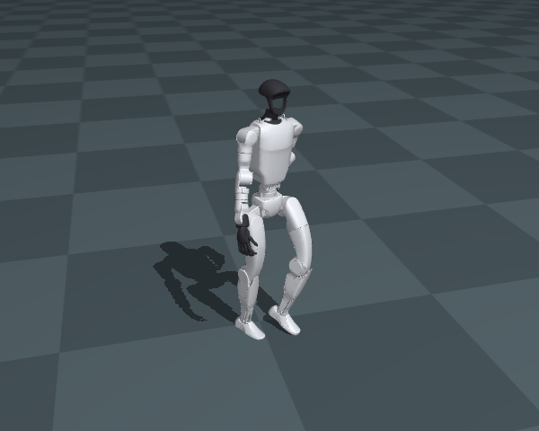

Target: Walk run

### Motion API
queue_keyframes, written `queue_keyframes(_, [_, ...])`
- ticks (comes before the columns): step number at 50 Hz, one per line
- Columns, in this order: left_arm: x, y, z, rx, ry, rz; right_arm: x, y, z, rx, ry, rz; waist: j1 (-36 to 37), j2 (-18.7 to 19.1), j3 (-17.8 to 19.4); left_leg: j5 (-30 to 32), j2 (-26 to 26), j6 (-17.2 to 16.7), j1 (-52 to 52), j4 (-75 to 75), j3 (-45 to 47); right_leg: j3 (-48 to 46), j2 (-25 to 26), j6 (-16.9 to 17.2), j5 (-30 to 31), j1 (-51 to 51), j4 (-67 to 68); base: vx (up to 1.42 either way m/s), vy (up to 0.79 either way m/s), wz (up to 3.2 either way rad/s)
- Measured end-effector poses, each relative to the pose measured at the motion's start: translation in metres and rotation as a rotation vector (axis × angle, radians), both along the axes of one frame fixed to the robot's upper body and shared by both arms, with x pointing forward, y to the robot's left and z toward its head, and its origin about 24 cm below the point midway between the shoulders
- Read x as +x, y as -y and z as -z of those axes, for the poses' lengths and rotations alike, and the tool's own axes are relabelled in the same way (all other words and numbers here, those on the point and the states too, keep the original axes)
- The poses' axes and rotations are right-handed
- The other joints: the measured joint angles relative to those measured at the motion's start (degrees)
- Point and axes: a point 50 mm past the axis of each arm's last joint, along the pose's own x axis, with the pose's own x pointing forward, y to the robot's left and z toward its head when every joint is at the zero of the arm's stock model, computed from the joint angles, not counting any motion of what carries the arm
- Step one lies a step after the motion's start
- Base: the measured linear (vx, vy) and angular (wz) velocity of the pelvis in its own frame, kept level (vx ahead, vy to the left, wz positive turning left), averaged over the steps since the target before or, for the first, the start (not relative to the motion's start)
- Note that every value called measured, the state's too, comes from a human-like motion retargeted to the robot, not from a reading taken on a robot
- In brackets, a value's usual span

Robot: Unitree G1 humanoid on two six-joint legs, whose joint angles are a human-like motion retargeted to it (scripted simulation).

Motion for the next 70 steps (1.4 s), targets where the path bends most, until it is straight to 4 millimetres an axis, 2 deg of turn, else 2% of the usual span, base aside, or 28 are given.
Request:
queue_keyframes(3, [-0.039,0.004,-0.018,-0.021,-0.12,0.018,0.048,0.02,-0.027,-0.048,0.184,-0.051,3.62,0.56,0.3,-1.57,1.33,4.79,-4.61,-16.53,0.05,-1.13,3.34,-1.49,-2.27,4.84,-2.05,0.96,-0.25,-0.25])
queue_keyframes(5, [-0.062,0.005,-0.03,-0.022,-0.21,0.012,0.07,0.033,-0.043,-0.084,0.248,-0.095,5.64,-0.05,0.34,-3.88,1.13,7.78,-6.8,-26.95,0.45,0.24,4.36,-2.25,-3.67,7.55,-2.19,1.13,-0.17,-0.28])
queue_keyframes(8, [-0.084,0.006,-0.045,0.001,-0.352,-0.038,0.081,0.045,-0.054,-0.15,0.259,-0.132,7.0,-1.55,-0.18,-7.86,-1.42,6.52,-7.76,-38.28,-0.7,-1.16,3.86,-0.89,-1.98,11.4,-1.58,1.37,-0.07,-0.16])
queue_keyframes(11, [-0.089,0.004,-0.049,0.05,-0.417,-0.142,0.064,0.046,-0.044,-0.193,0.206,-0.112,9.0,-3.5,-1.79,-10.03,1.06,4.42,-7.12,-33.59,5.26,-0.63,3.0,4.01,7.67,14.22,0.95,1.27,-0.01,-0.37])
queue_keyframes(13, [-0.082,0.004,-0.044,0.087,-0.375,-0.224,0.038,0.038,-0.027,-0.184,0.133,-0.087,10.68,-4.76,-3.51,-6.62,2.51,4.08,-5.92,-30.26,7.42,-2.96,1.42,8.2,19.96,15.08,3.94,1.58,0.05,-0.5])
queue_keyframes(15, [-0.064,0.004,-0.032,0.123,-0.268,-0.313,0.005,0.022,-0.009,-0.123,0.031,-0.101,9.69,-4.3,-4.36,-3.14,1.72,5.07,-4.36,-27.51,3.02,-2.19,2.74,12.07,32.87,15.11,9.73,1.52,0.03,0.28])
queue_keyframes(18, [-0.011,-0.009,-0.006,0.152,-0.061,-0.382,-0.052,0.0,0.013,0.037,-0.264,-0.18,4.6,-6.37,-0.88,-9.61,-6.13,7.82,-1.48,-18.35,-5.55,-2.0,2.83,17.09,35.0,6.67,39.51,1.43,-0.11,1.22])
queue_keyframes(20, [0.039,-0.025,0.01,0.186,0.087,-0.386,-0.092,-0.022,0.022,0.158,-0.482,-0.245,4.18,-1.7,-1.51,-11.45,0.91,7.43,3.55,-19.82,-3.16,-3.93,8.55,14.56,35.0,2.89,39.13,1.22,-0.13,0.25])
queue_keyframes(23, [0.13,-0.043,0.026,0.225,0.354,-0.33,-0.146,-0.052,0.025,0.251,-0.65,-0.288,1.83,1.15,-0.88,-12.62,1.23,5.96,11.46,-24.61,-5.45,-4.14,12.67,12.33,25.55,-5.96,41.81,0.93,-0.14,0.91])
queue_keyframes(25, [0.19,-0.05,0.024,0.223,0.548,-0.292,-0.182,-0.072,0.023,0.302,-0.706,-0.288,-0.73,2.28,-0.48,-12.33,0.17,4.95,16.94,-28.94,-7.99,-4.03,11.94,12.05,18.15,-10.68,39.7,1.19,-0.2,1.6])
queue_keyframes(27, [0.249,-0.055,0.014,0.19,0.74,-0.268,-0.214,-0.091,0.017,0.371,-0.757,-0.294,-4.53,3.67,-0.09,-12.18,-0.52,4.58,22.15,-33.03,-9.37,-6.59,8.03,11.12,12.54,-15.2,33.82,1.35,-0.34,1.76])
queue_keyframes(32, [0.366,-0.061,-0.037,0.058,1.113,-0.191,-0.284,-0.126,-0.009,0.58,-0.954,-0.318,-12.06,3.71,0.58,-15.6,-4.0,3.15,32.41,-36.74,-13.97,-13.28,-4.44,9.04,12.0,-21.21,9.48,1.0,-0.32,1.22])
queue_keyframes(35, [0.411,-0.071,-0.075,0.007,1.279,-0.123,-0.307,-0.13,-0.021,0.641,-1.103,-0.308,-14.45,3.9,1.28,-18.13,-3.8,0.59,37.54,-36.68,-14.69,-8.58,-4.25,7.95,9.72,-24.76,-4.48,0.99,-0.45,0.12])
queue_keyframes(38, [0.423,-0.076,-0.089,0.034,1.375,-0.087,-0.317,-0.126,-0.028,0.678,-1.203,-0.257,-12.94,4.73,0.14,-16.36,-3.12,-3.55,41.1,-35.08,-12.36,-13.37,-3.45,7.16,7.41,-26.16,-7.77,1.31,-0.68,-0.63])
queue_keyframes(40, [0.418,-0.076,-0.085,0.077,1.396,-0.106,-0.311,-0.12,-0.026,0.683,-1.198,-0.22,-13.32,6.0,-1.62,-10.3,-2.15,-8.28,41.58,-32.85,-12.63,-17.14,-2.93,-1.19,7.1,-26.93,-1.39,1.11,-0.49,0.18])
queue_keyframes(42, [0.4,-0.071,-0.069,0.099,1.361,-0.13,-0.298,-0.116,-0.018,0.641,-1.129,-0.172,-16.07,7.11,-2.86,2.54,-1.39,-14.25,41.37,-28.01,-16.72,-24.74,-5.81,0.09,12.13,-25.91,2.83,1.27,-0.62,0.74])
queue_keyframes(43, [0.385,-0.067,-0.057,0.1,1.32,-0.135,-0.289,-0.113,-0.013,0.61,-1.075,-0.145,-16.68,7.61,-3.28,10.61,-1.18,-17.75,40.68,-24.28,-18.16,-17.94,-4.05,-0.78,12.14,-25.33,4.72,1.31,-0.61,0.45])
queue_keyframes(45, [0.353,-0.056,-0.033,0.084,1.209,-0.122,-0.257,-0.1,0.001,0.547,-0.915,-0.07,-17.29,6.76,-3.57,23.74,-3.4,-19.54,36.29,-12.81,-15.51,-6.98,-5.13,-1.4,9.21,-26.51,11.07,1.01,-0.26,-0.12])
queue_keyframes(47, [0.311,-0.052,-0.01,0.084,1.04,-0.078,-0.215,-0.089,0.015,0.522,-0.749,0.026,-16.13,8.35,-1.49,25.96,-0.5,-19.54,28.97,8.73,-14.98,-12.77,-3.01,-3.72,5.24,-22.85,15.13,1.2,-0.58,-0.99])
queue_keyframes(49, [0.26,-0.052,0.009,0.085,0.829,-0.039,-0.168,-0.078,0.024,0.498,-0.603,0.117,-15.5,5.85,-2.15,23.42,-3.87,-18.02,24.55,13.9,-17.66,-11.01,-1.46,-5.83,4.34,-17.75,11.73,1.09,-0.88,-1.34])
queue_keyframes(53, [0.138,-0.047,0.024,0.089,0.378,0.02,-0.064,-0.047,0.024,0.352,-0.229,0.161,-12.67,2.97,-2.42,10.36,-3.25,-8.94,12.23,17.53,-14.26,-3.58,2.97,-6.89,4.64,-9.14,5.09,1.06,-0.63,-1.79])
queue_keyframes(57, [0.043,-0.025,0.011,0.051,0.086,0.007,0.031,-0.018,-0.008,0.179,0.109,0.011,-5.69,-0.67,-1.15,1.53,2.25,-1.7,2.35,4.86,-5.12,3.72,4.78,-8.77,4.9,-2.0,1.43,0.99,-0.32,-2.68])
queue_keyframes(61, [-0.022,0.006,-0.01,-0.017,-0.107,-0.049,0.095,0.003,-0.051,0.004,0.349,-0.156,1.76,-1.23,0.32,0.2,4.07,1.91,-0.63,-20.36,-0.16,11.18,7.06,-9.65,3.5,4.49,0.39,0.99,-0.13,-2.57])
queue_keyframes(63, [-0.043,0.022,-0.02,-0.053,-0.181,-0.062,0.113,0.016,-0.07,-0.093,0.423,-0.201,4.18,-1.03,0.9,-3.23,3.12,2.69,-1.88,-30.99,-0.89,14.22,7.71,-9.65,3.2,7.55,0.99,1.33,0.05,-1.57])
queue_keyframes(65, [-0.06,0.031,-0.03,-0.087,-0.251,-0.065,0.117,0.026,-0.077,-0.173,0.446,-0.214,5.54,-1.62,1.51,-6.21,1.01,-1.23,-3.05,-39.16,-7.36,14.64,7.55,-9.65,4.35,11.43,1.52,1.16,-0.04,-0.81])
queue_keyframes(67, [-0.067,0.028,-0.035,-0.111,-0.304,-0.054,0.106,0.033,-0.071,-0.218,0.408,-0.181,4.62,-1.19,1.19,-7.58,1.94,-4.32,-3.81,-39.03,-6.32,10.9,8.31,-8.37,8.58,14.39,2.25,1.36,0.02,0.04])
queue_keyframes(68, [-0.068,0.025,-0.036,-0.115,-0.326,-0.045,0.094,0.036,-0.063,-0.229,0.369,-0.151,4.98,-0.95,0.7,-7.08,2.14,-4.85,-4.13,-36.26,-7.31,10.06,8.55,-6.78,11.92,15.38,3.29,1.51,0.12,-0.22])
queue_keyframes(70, [-0.068,0.016,-0.036,-0.093,-0.349,-0.035,0.059,0.037,-0.042,-0.216,0.254,-0.085,7.2,-1.06,-1.02,-5.34,5.67,-6.64,-3.81,-30.55,-0.19,7.91,8.22,-1.88,22.65,16.45,6.8,1.53,0.15,-0.59])
